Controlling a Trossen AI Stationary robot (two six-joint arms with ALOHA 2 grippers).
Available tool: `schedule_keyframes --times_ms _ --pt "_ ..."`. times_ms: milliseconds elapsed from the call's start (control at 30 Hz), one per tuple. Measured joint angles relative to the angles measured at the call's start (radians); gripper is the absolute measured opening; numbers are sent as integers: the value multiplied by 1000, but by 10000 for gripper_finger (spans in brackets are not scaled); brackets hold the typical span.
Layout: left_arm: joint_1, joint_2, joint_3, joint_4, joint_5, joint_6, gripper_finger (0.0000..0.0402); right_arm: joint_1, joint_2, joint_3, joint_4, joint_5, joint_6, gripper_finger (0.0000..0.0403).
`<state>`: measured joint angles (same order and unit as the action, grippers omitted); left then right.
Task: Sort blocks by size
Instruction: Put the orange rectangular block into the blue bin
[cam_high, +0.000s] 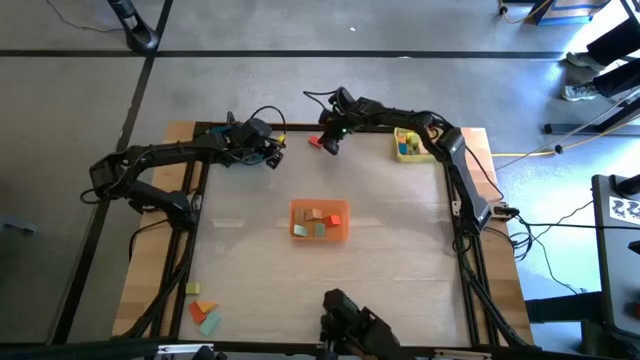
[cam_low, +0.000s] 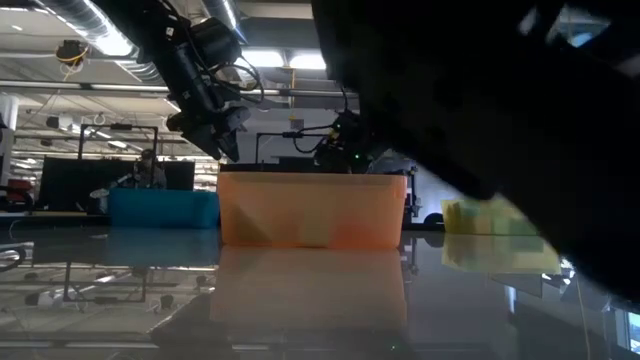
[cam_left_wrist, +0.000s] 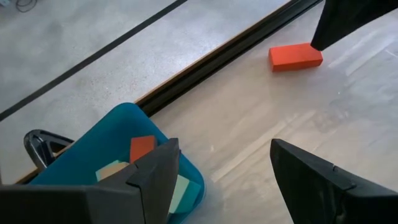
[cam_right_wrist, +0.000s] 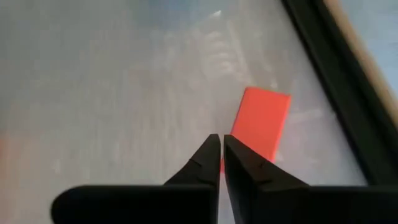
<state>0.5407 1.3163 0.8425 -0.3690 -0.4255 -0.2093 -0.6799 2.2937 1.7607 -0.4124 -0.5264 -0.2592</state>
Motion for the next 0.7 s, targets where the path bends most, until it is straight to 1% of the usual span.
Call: schedule_keyframes --times_ms 67,200,233,333,400,567,700 --pt "0 0 0 2 0 -1 237 -11 19 0 3 -49 17 21" --pt "0 0 0 20 0 -7 237 -23 36 6 -9 -57 44 4" --pt "0 0 0 19 0 -11 237 -22 35 11 -2 -44 47 5" --pt "0 0 0 19 0 -19 237 -18 34 10 -6 49 45 13" --pt "0 0 0 21 0 -19 237 -14 34 11 -4 90 35 14" --pt "0 0 0 22 0 -19 237 -13 33 12 -24 121 -9 5" --pt "0 0 0 22 0 -19 237 -12 22 16 -110 190 -48 6"
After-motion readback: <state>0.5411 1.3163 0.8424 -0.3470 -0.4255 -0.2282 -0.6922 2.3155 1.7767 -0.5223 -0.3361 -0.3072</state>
